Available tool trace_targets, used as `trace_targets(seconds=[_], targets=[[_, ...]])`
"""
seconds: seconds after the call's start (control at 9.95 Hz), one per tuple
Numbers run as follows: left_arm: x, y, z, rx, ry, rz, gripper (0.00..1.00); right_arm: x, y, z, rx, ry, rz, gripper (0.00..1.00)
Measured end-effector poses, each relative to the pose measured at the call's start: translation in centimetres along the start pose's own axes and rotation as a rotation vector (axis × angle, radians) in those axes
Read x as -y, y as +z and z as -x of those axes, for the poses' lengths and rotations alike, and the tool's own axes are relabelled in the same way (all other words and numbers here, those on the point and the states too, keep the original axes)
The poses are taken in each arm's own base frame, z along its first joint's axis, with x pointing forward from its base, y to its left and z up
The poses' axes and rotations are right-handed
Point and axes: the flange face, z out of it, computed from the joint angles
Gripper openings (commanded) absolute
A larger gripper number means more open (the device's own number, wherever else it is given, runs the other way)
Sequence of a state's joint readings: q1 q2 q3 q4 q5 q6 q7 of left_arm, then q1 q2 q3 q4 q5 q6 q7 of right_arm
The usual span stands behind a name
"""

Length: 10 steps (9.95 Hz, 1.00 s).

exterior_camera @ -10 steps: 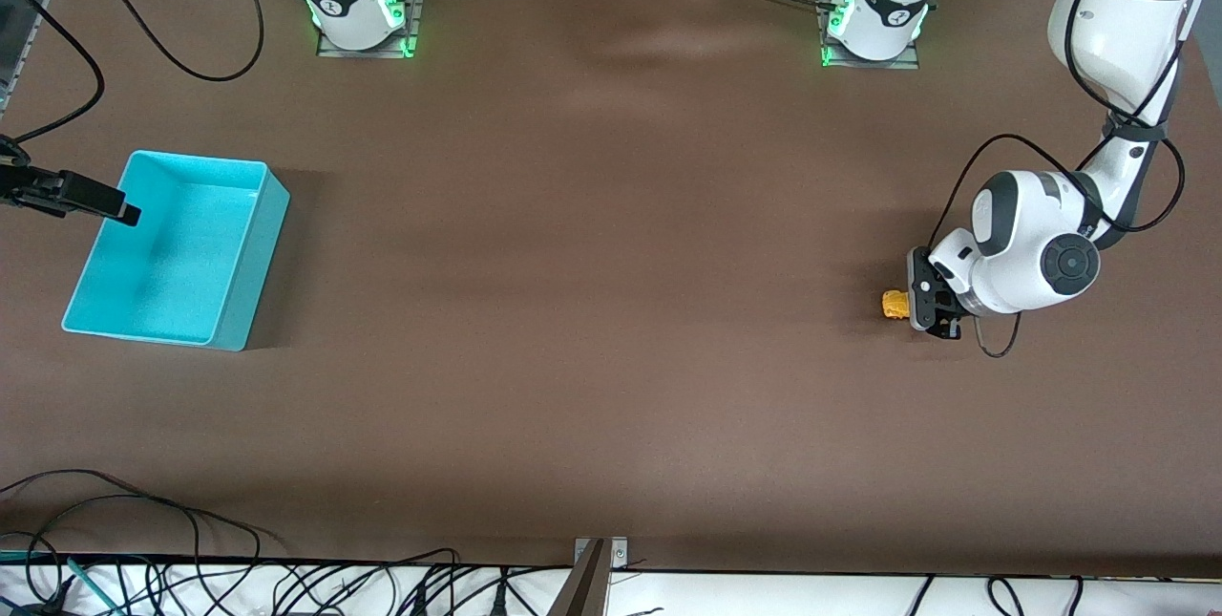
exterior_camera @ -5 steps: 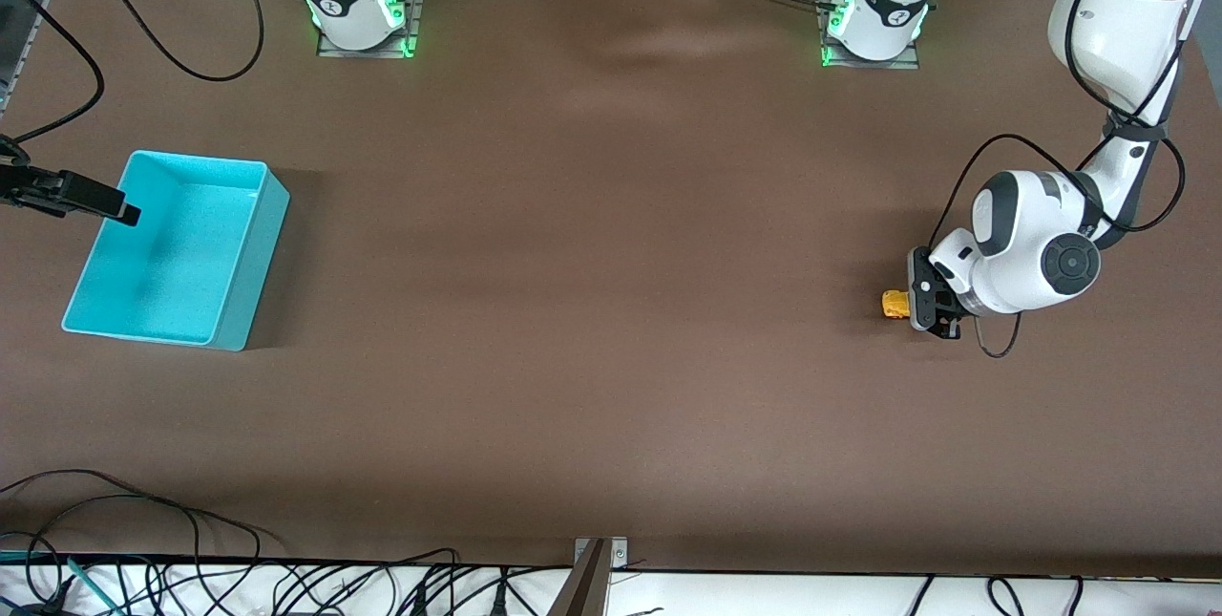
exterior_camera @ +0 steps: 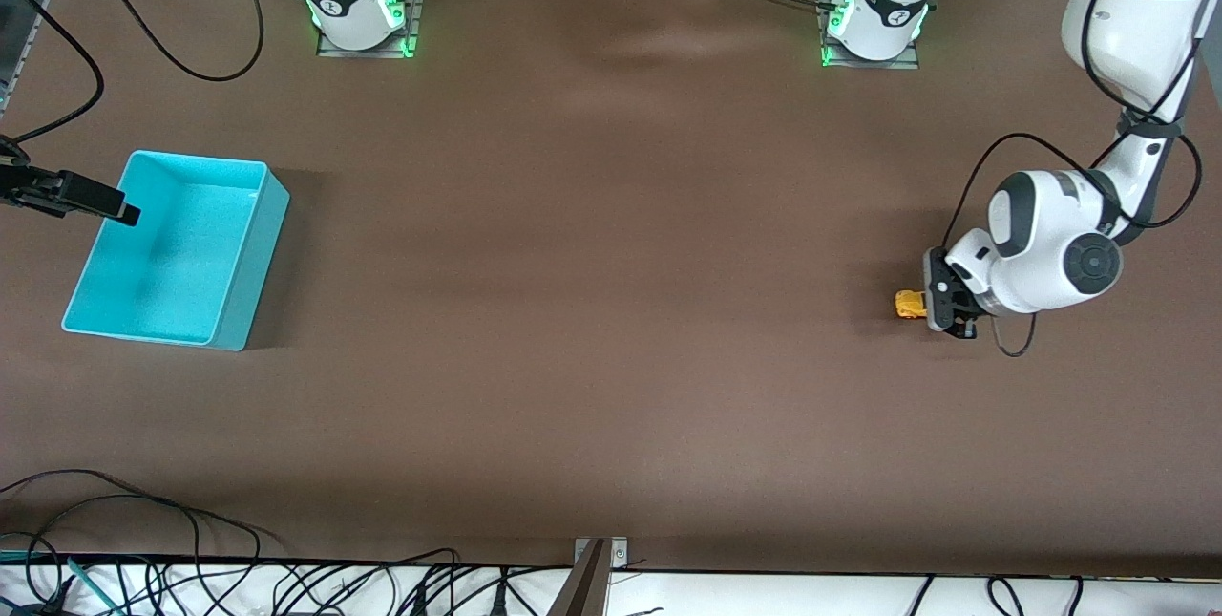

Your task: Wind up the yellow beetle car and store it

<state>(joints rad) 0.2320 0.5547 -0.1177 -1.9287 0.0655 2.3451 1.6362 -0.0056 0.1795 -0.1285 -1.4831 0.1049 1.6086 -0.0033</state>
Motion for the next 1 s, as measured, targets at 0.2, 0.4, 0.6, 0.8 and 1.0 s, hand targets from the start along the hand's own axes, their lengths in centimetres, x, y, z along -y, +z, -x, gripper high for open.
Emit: trace_targets(seconds=[0.2,0.4,0.6,0.8,1.0], targets=[[0.0,-0.2,5.1,-0.010,0.006,-0.007,0.10,0.0,0.0,0.0,0.000,0.000,0.000,1.00],[0.0,-0.4,10.4,-0.017,0.016,-0.019,0.10,0.0,0.0,0.0,0.000,0.001,0.000,1.00],[-0.5,-0.5,15.2,-0.021,-0.016,-0.039,0.11,-0.1,0.0,0.0,0.000,0.001,0.000,1.00],[-0.8,-0.6,17.4,-0.017,-0.021,-0.049,0.13,-0.1,0.0,0.0,0.000,0.001,0.000,1.00],[-0.8,-0.7,18.0,0.000,0.010,-0.048,0.12,-0.1,0.0,0.0,0.000,0.001,0.000,1.00]])
